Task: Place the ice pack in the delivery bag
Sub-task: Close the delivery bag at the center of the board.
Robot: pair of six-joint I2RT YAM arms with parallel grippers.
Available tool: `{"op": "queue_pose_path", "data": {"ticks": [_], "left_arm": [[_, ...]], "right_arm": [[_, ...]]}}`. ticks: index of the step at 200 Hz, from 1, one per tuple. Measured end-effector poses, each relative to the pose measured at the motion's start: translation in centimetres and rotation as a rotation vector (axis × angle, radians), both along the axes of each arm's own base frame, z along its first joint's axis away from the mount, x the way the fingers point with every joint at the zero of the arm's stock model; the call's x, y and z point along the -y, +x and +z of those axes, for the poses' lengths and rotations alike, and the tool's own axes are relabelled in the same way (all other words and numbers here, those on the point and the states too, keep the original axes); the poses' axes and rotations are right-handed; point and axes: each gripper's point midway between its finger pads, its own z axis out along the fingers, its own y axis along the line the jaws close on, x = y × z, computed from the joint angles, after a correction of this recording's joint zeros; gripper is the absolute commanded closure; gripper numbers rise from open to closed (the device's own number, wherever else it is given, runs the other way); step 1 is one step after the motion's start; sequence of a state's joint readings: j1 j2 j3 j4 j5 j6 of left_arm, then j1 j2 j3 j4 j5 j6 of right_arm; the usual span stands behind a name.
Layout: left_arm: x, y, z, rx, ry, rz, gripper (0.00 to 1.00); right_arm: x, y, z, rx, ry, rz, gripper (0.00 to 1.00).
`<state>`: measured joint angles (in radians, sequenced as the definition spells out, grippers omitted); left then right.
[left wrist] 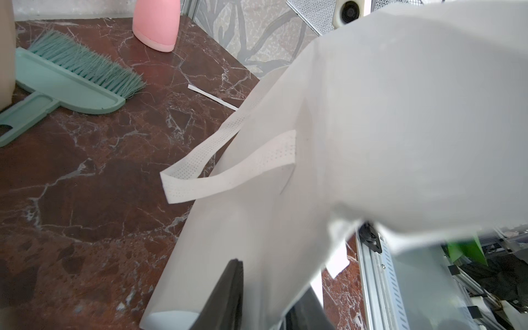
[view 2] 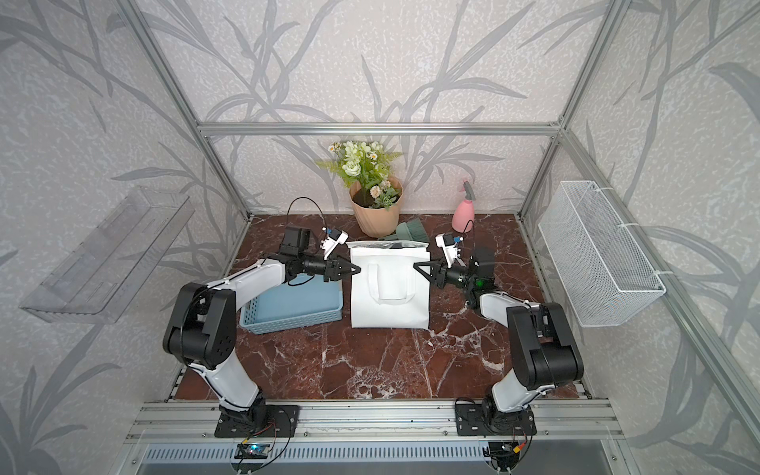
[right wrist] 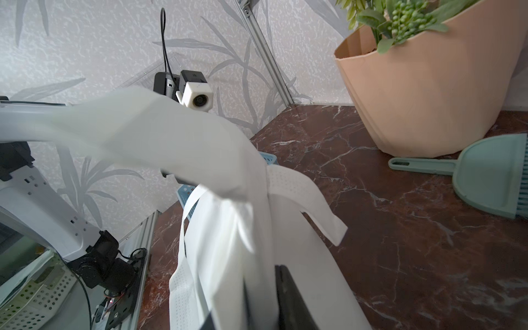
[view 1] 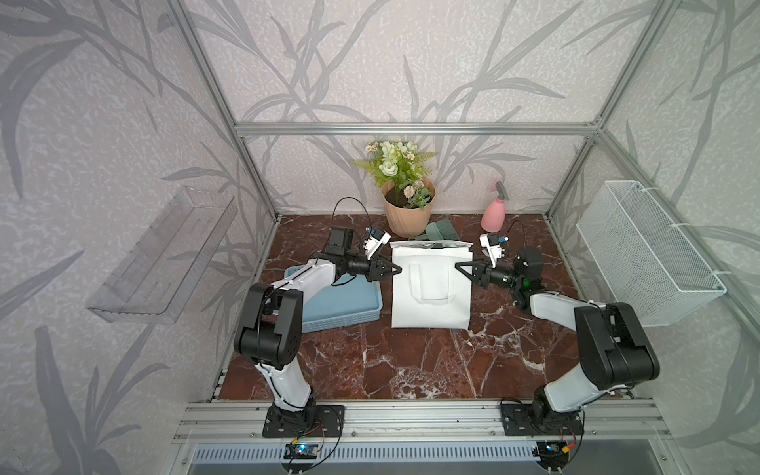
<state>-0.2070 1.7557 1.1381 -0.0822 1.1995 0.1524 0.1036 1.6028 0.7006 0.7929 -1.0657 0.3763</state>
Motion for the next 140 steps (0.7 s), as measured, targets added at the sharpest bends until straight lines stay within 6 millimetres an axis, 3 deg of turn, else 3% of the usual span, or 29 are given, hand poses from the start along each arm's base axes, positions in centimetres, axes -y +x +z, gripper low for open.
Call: {"op": "queue_pose_path", "data": {"ticks": [13, 26, 63, 93, 112, 140], "left_arm": [[0.0, 0.3, 0.0, -0.002, 0.005, 0.013, 0.63], [-0.1, 0.5, 0.0, -0.008, 0.012, 0.029, 0.53], [-0.9, 1.7, 1.6, 0.025, 0.037, 0.103, 0.44], [-3.2, 3.5, 6.5, 0.116, 0.018, 0.237, 0.40], [-4.5, 4.5, 11.0, 0.210, -0.008, 0.317, 0.35], [-4.9, 5.3, 16.6, 0.309, -0.054, 0.385, 0.34]], "right_arm": [[-0.1, 0.2, 0.1, -0.004, 0.011, 0.005, 0.99], [-0.1, 0.2, 0.1, -0.016, 0.021, 0.008, 0.99], [-0.1, 0.3, 0.4, -0.016, 0.032, 0.009, 0.99], [-0.2, 0.2, 0.5, -0.010, 0.034, 0.009, 0.99], [-0.3, 0.1, 0.8, -0.003, 0.034, 0.014, 0.97], [-0.6, -0.3, 1.2, 0.010, 0.031, 0.023, 0.97]]}}
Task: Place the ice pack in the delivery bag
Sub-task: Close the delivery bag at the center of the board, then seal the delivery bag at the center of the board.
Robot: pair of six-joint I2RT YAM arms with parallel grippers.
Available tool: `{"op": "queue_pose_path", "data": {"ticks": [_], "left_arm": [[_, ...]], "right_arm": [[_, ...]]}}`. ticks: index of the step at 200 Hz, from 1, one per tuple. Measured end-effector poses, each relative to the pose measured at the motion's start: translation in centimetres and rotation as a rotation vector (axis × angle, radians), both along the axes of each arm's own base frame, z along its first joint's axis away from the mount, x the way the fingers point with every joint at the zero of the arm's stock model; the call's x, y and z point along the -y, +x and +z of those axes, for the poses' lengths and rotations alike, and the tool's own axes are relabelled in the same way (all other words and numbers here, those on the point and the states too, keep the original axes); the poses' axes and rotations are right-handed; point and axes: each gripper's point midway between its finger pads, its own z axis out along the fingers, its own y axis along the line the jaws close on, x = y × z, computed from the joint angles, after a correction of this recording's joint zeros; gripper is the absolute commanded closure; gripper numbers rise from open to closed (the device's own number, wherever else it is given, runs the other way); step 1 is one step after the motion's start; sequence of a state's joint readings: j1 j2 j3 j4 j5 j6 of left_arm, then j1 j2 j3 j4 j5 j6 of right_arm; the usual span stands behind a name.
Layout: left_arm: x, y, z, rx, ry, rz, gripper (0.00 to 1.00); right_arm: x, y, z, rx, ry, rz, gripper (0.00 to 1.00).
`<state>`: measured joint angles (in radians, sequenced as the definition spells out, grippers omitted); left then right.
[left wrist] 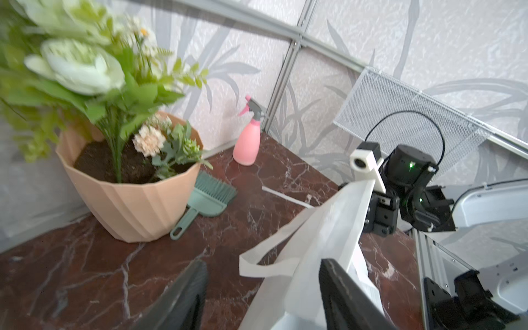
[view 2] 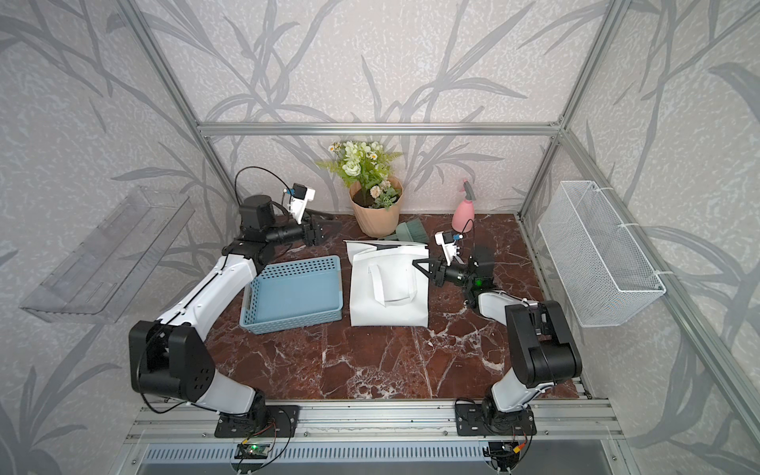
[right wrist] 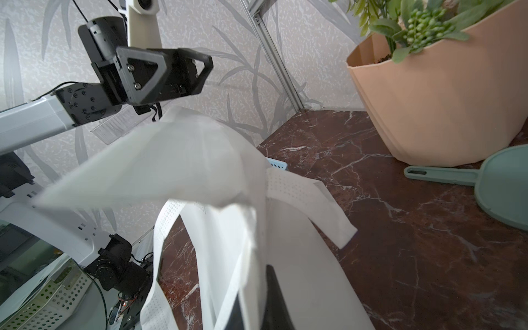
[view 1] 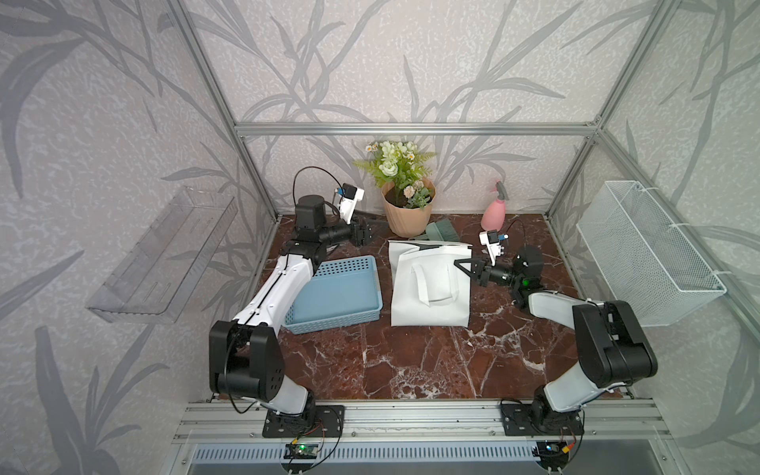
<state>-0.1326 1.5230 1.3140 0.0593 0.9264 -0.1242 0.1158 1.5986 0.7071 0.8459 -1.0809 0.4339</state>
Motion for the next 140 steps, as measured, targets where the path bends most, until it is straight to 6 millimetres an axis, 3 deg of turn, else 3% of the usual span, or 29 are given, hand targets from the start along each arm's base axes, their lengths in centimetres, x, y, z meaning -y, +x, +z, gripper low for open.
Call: {"op": "queue_pose_path", "data": {"ticks": [24, 46, 66, 83, 102, 140], "left_arm": [[1.3, 1.4, 3.6, 0.056, -0.002, 0.000, 0.34], [4.0, 3.0, 4.2, 0.070, 0.037, -0.036, 0.37], [6.8, 3.8, 2.0, 0.013, 0.093, -0.092, 0.37], [8.7, 3.9, -1.4, -0.053, 0.164, -0.131, 0.38], [10.1, 2.7, -5.3, -0.140, 0.240, -0.176, 0.38], [11.6, 0.3, -7.1, -0.165, 0.306, -0.254, 0.38]], "right_arm": [[-0.2, -0.2, 0.3, 0.015, -0.007, 0.000, 0.97], [-0.4, -0.3, 0.5, 0.030, -0.015, -0.001, 0.95], [-0.6, -0.5, 0.6, 0.040, -0.027, -0.007, 0.95], [-0.8, -0.6, 0.8, 0.055, -0.041, -0.013, 0.95], [-0.9, -0.8, 0.9, 0.066, -0.053, -0.014, 0.95], [-1.1, -0.7, 0.5, 0.087, -0.086, -0.034, 0.94]]}}
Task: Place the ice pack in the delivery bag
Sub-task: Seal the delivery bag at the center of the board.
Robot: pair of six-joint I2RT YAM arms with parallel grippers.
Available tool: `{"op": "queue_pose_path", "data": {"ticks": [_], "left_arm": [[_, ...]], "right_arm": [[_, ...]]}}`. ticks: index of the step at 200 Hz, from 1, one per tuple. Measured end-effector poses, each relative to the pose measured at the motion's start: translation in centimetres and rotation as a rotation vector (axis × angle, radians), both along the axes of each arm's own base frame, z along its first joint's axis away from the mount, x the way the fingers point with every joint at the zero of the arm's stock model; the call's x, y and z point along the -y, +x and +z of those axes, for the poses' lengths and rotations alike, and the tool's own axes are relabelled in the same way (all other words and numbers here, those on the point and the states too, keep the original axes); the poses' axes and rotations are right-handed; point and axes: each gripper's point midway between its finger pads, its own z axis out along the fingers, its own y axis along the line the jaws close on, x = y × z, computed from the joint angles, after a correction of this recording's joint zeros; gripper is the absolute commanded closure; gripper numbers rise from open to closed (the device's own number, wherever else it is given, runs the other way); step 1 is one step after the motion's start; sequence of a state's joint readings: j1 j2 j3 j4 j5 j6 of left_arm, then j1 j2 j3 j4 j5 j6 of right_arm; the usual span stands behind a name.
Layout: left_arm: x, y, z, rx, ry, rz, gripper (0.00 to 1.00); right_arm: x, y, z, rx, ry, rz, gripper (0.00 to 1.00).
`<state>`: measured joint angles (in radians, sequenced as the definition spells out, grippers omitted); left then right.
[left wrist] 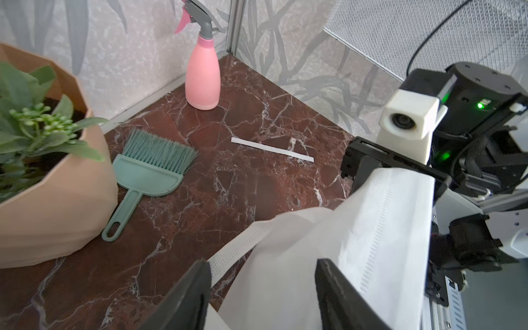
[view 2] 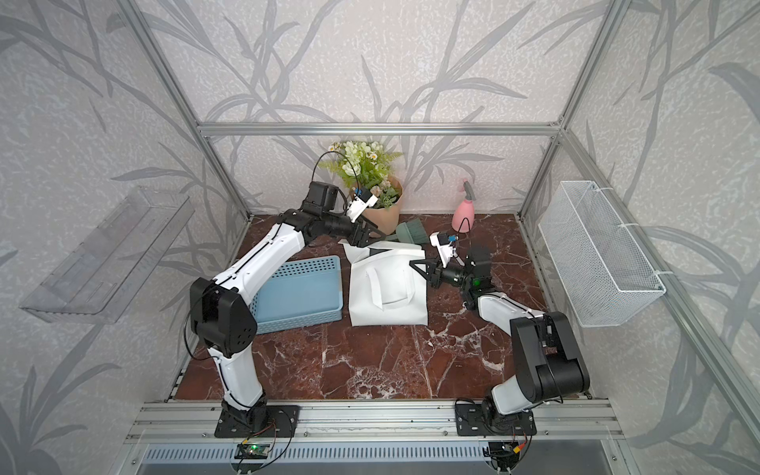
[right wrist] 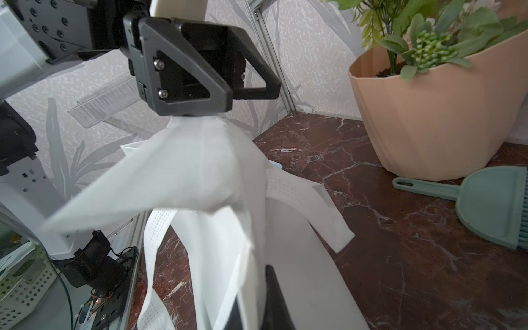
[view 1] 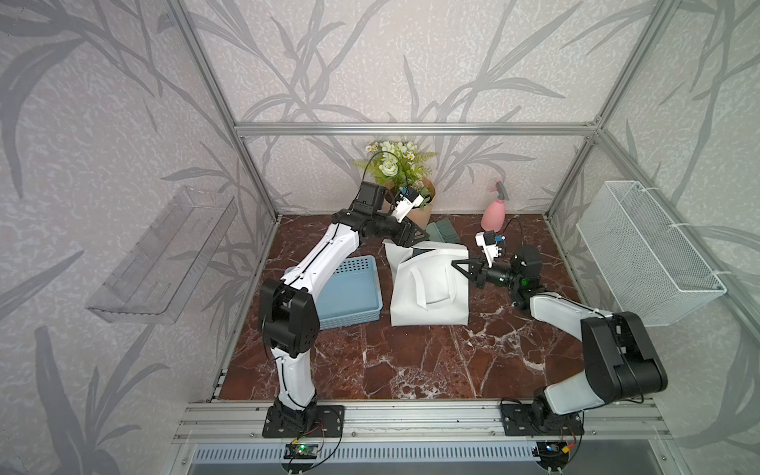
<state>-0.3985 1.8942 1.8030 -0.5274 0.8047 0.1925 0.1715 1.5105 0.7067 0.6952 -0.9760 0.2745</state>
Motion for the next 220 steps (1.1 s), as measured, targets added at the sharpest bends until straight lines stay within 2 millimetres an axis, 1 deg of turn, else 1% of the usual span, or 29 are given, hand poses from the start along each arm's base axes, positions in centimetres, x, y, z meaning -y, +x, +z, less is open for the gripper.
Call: {"op": "queue_pose_path", "data": {"ticks": [40, 78, 89, 108, 116, 155, 166, 175, 184, 192, 205, 214, 220], "left_arm": [[0.3, -1.1, -0.9, -0.005, 0.030, -0.035, 0.39], [0.8, -1.5, -1.2, 0.007, 0.048, -0.053, 0.40], [0.9, -1.6, -1.3, 0.009, 0.052, -0.054, 0.40], [1.0, -1.6, -1.3, 0.011, 0.057, -0.052, 0.40], [1.0, -1.6, -1.3, 0.012, 0.059, -0.050, 0.40], [1.0, -1.7, -1.2, 0.008, 0.057, -0.053, 0.40], [1.0, -1.8, -1.2, 0.007, 0.055, -0.058, 0.40], [1.1, -1.9, -1.3, 0.010, 0.057, -0.063, 0.38], [1.2, -2.0, -1.3, 0.011, 0.059, -0.067, 0.37], [1.3, -2.1, -1.4, 0.011, 0.061, -0.071, 0.36], [1.3, -2.3, -1.6, 0.008, 0.065, -0.075, 0.36], [1.4, -2.3, -1.5, 0.009, 0.065, -0.076, 0.36], [1.4, -2.4, -1.5, 0.009, 0.065, -0.077, 0.35]], "right_arm": [[-0.2, -0.1, 0.1, 0.029, -0.033, -0.020, 0.92], [-0.3, -0.1, 0.1, 0.042, -0.059, -0.040, 0.92], [-0.3, -0.1, 0.0, 0.042, -0.067, -0.046, 0.86], [-0.6, 0.1, 0.5, 0.064, -0.084, -0.060, 0.84], [-0.8, 0.1, 0.7, 0.067, -0.092, -0.065, 0.81], [-1.8, 0.5, 1.3, 0.088, -0.140, -0.100, 0.82], [-1.9, 0.7, 1.2, 0.090, -0.153, -0.114, 0.86], [-1.9, 0.8, 1.1, 0.091, -0.160, -0.124, 0.87], [-1.8, 0.9, 1.1, 0.091, -0.164, -0.132, 0.95], [-1.8, 1.0, 1.0, 0.088, -0.168, -0.140, 0.98], [-1.7, 1.2, 0.9, 0.083, -0.175, -0.152, 0.98], [-1.6, 1.3, 0.9, 0.083, -0.182, -0.162, 0.91], [-1.6, 1.4, 0.9, 0.084, -0.185, -0.169, 0.90]]}}
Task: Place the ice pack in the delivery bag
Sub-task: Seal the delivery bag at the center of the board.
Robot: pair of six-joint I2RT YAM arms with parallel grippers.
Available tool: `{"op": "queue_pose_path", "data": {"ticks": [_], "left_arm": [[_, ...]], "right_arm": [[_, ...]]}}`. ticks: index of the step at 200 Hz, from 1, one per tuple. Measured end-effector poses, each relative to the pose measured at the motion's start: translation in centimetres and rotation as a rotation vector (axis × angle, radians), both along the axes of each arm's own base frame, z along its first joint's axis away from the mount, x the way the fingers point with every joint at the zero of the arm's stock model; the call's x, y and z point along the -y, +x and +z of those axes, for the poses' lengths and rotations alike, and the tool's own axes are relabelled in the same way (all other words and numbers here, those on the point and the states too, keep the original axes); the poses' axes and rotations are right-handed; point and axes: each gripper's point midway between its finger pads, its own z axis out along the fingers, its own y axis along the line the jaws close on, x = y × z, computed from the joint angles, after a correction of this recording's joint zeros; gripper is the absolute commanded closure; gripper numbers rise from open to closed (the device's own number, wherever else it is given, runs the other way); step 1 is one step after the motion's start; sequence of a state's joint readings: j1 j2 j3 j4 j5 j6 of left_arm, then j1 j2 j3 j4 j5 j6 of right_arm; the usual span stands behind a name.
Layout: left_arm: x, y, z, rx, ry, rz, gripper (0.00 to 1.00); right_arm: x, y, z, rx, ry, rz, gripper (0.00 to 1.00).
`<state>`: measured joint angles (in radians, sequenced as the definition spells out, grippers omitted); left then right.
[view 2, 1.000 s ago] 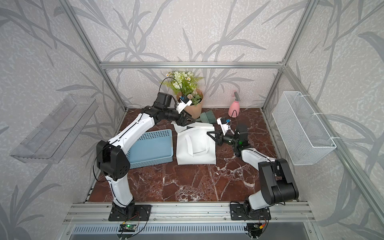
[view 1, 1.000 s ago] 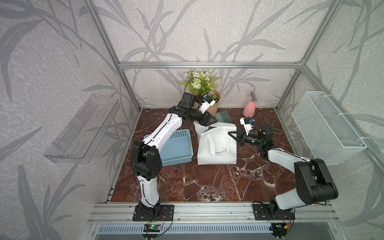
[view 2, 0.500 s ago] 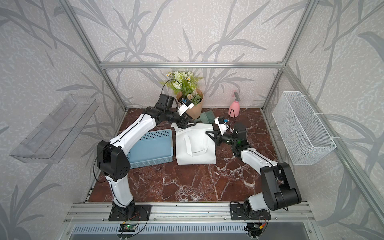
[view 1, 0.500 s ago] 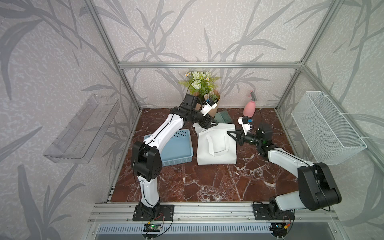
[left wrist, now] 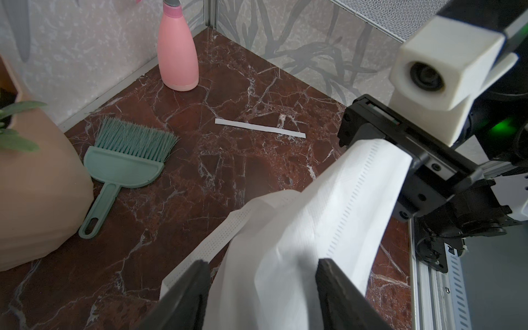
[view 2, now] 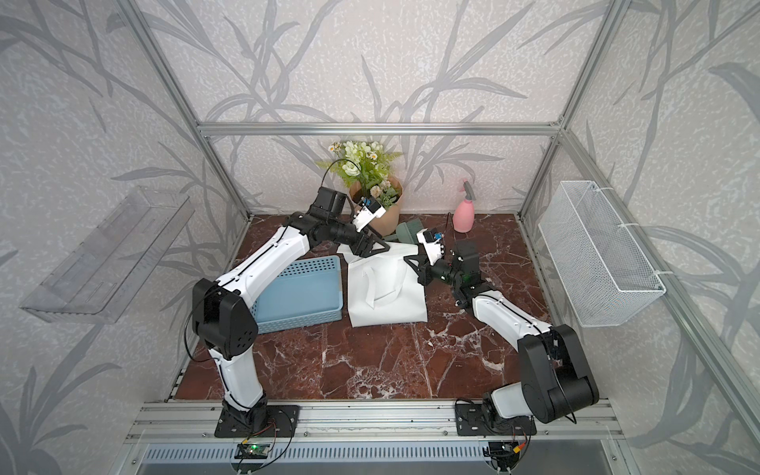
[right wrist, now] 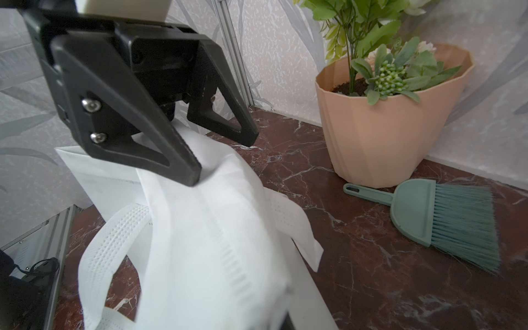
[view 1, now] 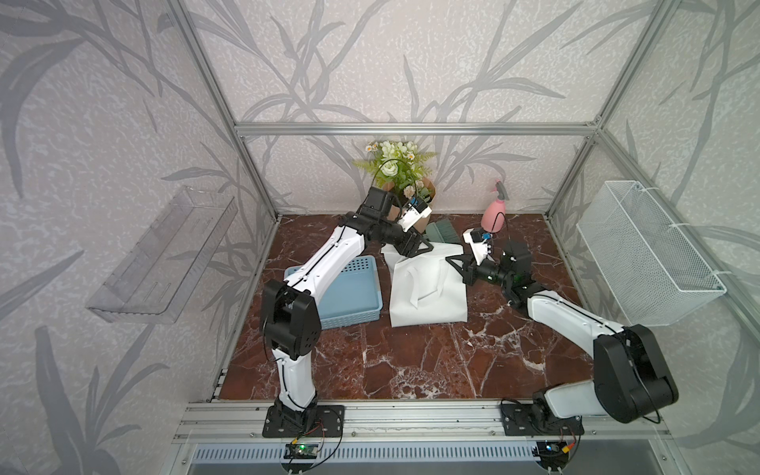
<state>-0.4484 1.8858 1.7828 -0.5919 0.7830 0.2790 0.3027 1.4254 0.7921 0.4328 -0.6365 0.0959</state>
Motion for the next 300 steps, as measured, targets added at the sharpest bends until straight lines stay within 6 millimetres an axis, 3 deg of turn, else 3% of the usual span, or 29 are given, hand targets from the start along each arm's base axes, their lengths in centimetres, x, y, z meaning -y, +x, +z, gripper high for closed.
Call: {"op": "queue_pose_path", "data": {"ticks": [19, 48, 102, 131, 169, 248, 285, 300], "left_arm": [[0.0, -0.1, 0.1, 0.003, 0.002, 0.000, 0.37], [0.1, -0.4, -0.1, 0.033, 0.037, 0.006, 0.38], [0.0, -0.3, -1.1, 0.063, 0.093, 0.022, 0.40], [-0.1, -0.2, -1.4, 0.077, 0.108, 0.025, 0.41], [-0.4, -0.2, -2.2, 0.074, 0.125, 0.028, 0.41], [-0.3, -0.7, -2.4, 0.084, 0.126, 0.013, 0.40], [-0.4, -0.9, -2.2, 0.090, 0.126, 0.011, 0.40], [-0.4, -0.9, -2.3, 0.088, 0.126, 0.010, 0.40]], "right_arm": [[0.0, 0.2, 0.0, 0.002, -0.008, -0.012, 0.85], [0.0, 0.2, 0.0, 0.000, -0.009, -0.022, 0.69], [0.2, -0.2, 1.0, 0.011, -0.004, -0.029, 0.54], [0.3, -0.9, 1.5, 0.002, -0.003, -0.020, 0.39], [0.8, -1.9, 2.3, -0.030, 0.033, 0.019, 0.31], [0.5, -1.0, 4.9, -0.103, 0.061, 0.037, 0.30], [0.5, -0.7, 3.6, -0.148, 0.035, 0.041, 0.39], [0.6, -0.9, 3.0, -0.161, 0.019, 0.041, 0.50]]}}
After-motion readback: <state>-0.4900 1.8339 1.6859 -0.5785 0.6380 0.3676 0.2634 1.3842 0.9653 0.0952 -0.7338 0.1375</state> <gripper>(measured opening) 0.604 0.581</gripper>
